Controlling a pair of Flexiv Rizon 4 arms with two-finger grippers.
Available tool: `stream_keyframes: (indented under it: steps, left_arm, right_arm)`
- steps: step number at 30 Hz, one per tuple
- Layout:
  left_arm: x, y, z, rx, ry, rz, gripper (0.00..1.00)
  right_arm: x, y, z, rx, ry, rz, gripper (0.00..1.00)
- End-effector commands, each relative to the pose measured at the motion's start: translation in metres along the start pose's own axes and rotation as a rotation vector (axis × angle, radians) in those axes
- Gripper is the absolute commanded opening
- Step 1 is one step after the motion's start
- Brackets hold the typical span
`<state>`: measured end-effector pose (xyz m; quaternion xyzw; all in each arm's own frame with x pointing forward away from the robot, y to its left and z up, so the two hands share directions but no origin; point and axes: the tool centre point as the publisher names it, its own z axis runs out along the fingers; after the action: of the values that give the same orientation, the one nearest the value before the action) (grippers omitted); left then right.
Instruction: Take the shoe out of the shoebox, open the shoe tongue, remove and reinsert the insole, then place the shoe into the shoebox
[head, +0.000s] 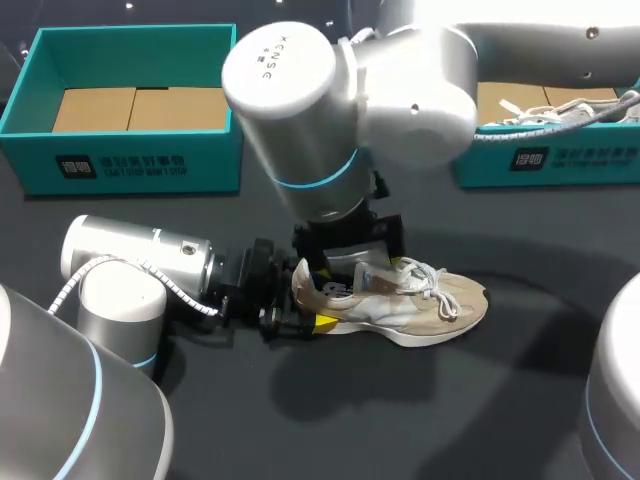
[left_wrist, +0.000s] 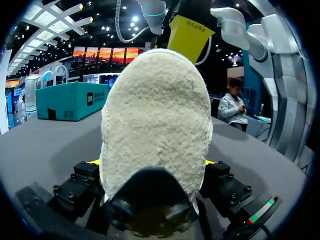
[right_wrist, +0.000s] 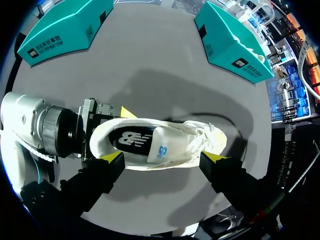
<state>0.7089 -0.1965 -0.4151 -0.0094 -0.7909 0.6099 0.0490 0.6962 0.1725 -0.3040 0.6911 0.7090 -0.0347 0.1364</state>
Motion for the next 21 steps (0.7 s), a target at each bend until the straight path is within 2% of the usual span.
stream_keyframes:
  steps: [1,14,21]
  left_arm:
    - [0.001,0.002,0.001,0.0,-0.002,0.0,0.0]
    - [0.001,0.002,0.001,0.0,-0.002,0.0,0.0]
    - [0.001,0.002,0.001,0.0,-0.002,0.0,0.0]
  right_arm:
    - [0.0,0.0,0.004,-0.01,-0.015,0.016,1.0]
    - [-0.004,-0.004,0.023,-0.057,-0.085,0.082,1.0]
    - [0.003,-0.008,0.031,-0.056,-0.116,0.089,1.0]
